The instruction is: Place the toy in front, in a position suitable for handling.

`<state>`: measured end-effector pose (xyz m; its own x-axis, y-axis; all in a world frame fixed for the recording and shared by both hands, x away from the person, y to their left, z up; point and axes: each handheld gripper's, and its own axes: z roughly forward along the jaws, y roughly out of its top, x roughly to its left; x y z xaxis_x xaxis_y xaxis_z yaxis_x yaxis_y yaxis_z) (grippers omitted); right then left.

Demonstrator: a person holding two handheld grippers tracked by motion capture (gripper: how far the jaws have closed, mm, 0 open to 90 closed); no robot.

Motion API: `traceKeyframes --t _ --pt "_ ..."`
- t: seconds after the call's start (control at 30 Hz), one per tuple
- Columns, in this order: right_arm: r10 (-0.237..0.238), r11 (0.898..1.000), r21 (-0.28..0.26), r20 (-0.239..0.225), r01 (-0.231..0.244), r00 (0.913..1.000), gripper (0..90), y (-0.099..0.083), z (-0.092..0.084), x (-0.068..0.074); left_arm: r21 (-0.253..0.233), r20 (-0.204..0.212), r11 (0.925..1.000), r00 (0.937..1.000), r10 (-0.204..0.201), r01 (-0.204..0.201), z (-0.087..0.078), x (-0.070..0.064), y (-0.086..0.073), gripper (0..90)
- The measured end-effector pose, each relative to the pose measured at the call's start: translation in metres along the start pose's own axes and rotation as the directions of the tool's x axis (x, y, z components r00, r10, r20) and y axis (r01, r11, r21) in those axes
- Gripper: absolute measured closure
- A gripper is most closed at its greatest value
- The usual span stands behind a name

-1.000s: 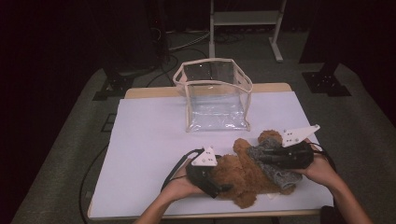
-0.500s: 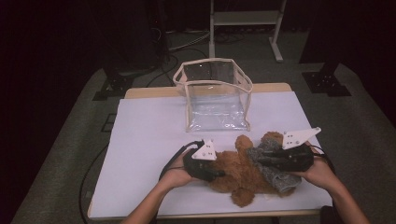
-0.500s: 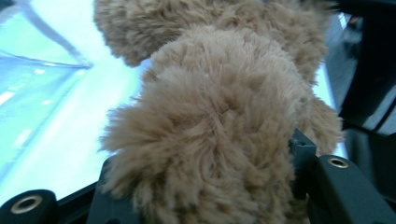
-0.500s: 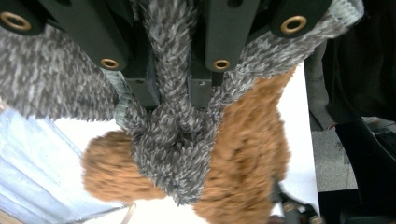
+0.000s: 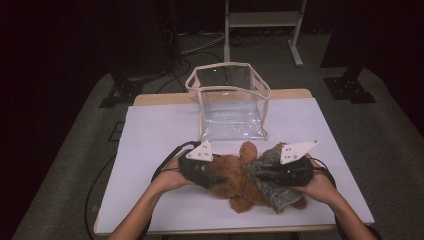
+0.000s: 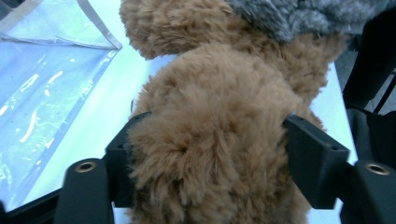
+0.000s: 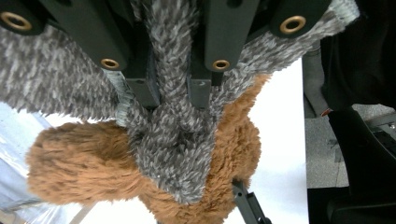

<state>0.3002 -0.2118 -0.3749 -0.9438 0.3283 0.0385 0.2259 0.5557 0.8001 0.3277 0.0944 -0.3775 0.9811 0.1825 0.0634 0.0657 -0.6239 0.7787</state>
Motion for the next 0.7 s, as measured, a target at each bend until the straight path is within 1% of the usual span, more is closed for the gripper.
traceKeyframes --t 0.03,0.07,0.1,0.17,0.2,0.23,0.3,0.33,0.4,0.43,0.47,0.53,0.6,0.63,0.67,0.7 --pt "-0.006 1.0 0.001 -0.002 0.006 1.0 76.5 -0.002 -0.001 0.006 0.007 0.009 0.9999 0.9999 0.013 -0.013 0.003 -0.004 0.0 31.7" --pt "-0.009 1.0 0.004 -0.004 0.009 0.9999 76.5 -0.002 -0.001 0.008 0.011 0.018 0.9998 0.9997 0.019 -0.019 0.004 -0.007 -0.001 32.9" --pt "-0.017 1.0 0.012 -0.007 0.017 0.9998 76.4 -0.003 -0.002 0.011 0.011 0.019 0.9995 0.9994 0.028 -0.028 0.004 -0.009 -0.003 34.5" --pt "-0.046 0.999 0.024 -0.005 0.047 0.9989 76.3 -0.001 -0.007 0.016 0.011 0.013 0.999 0.999 0.042 -0.042 0.003 -0.015 -0.006 36.8" --pt "-0.046 0.999 0.024 -0.005 0.047 0.9989 76.3 -0.001 -0.007 0.016 0.011 0.013 0.999 0.999 0.042 -0.042 0.003 -0.015 -0.006 37.7" --pt "-0.06 0.998 0.025 -0.004 0.06 0.9982 76.2 0.006 -0.018 0.013 0.005 0.001 0.9986 0.9986 0.053 -0.053 0.002 -0.021 -0.009 38.2" --pt "-0.066 0.997 0.029 0.016 0.066 0.9977 76.1 0.011 -0.025 0.007 0.001 -0.002 0.9984 0.9984 0.056 -0.056 0.002 -0.024 -0.011 38.2" --pt "-0.064 0.998 0.025 0.033 0.063 0.9974 76.1 0.014 -0.03 0.002 -0.003 -0.004 0.9984 0.9984 0.057 -0.057 0.002 -0.025 -0.012 38.2" --pt "-0.036 0.999 0.018 0.061 0.035 0.9975 76.0 0.018 -0.038 -0.01 -0.014 0.0 0.9984 0.9985 0.055 -0.055 0.001 -0.026 -0.014 38.1" --pt "-0.017 1.0 0.021 0.063 0.016 0.9979 76.0 0.018 -0.039 -0.015 -0.019 0.001 0.9986 0.9988 0.049 -0.049 0.0 -0.026 -0.015 37.9" --pt "-0.004 0.999 0.033 0.051 0.002 0.9987 76.0 0.017 -0.035 -0.02 -0.019 0.001 0.9986 0.9988 0.049 -0.049 0.0 -0.026 -0.015 37.4" --pt "0.001 0.999 0.054 0.03 -0.003 0.9996 75.9 0.015 -0.025 -0.02 -0.026 -0.003 0.9989 0.9992 0.039 -0.039 -0.003 -0.025 -0.014 35.4" --pt "-0.009 0.999 0.048 0.009 0.008 0.9999 75.9 0.013 -0.016 -0.012 -0.032 -0.007 0.9992 0.9997 0.025 -0.026 -0.007 -0.023 -0.01 31.1" --pt "-0.009 0.999 0.048 0.009 0.008 0.9999 75.9 0.013 -0.016 -0.012 -0.032 -0.007 0.9992 0.9997 0.025 -0.026 -0.007 -0.023 -0.01 31.0" --pt "-0.028 0.999 0.043 -0.01 0.028 0.9996 75.9 0.014 -0.011 -0.004 -0.044 -0.003 0.9985 0.9995 0.031 -0.031 -0.01 -0.023 -0.006 31.2" --pt "-0.035 0.998 0.042 -0.013 0.036 0.9993 75.9 0.014 -0.01 -0.001 -0.052 0.004 0.9981 0.9994 0.033 -0.033 -0.01 -0.024 -0.004 32.1"
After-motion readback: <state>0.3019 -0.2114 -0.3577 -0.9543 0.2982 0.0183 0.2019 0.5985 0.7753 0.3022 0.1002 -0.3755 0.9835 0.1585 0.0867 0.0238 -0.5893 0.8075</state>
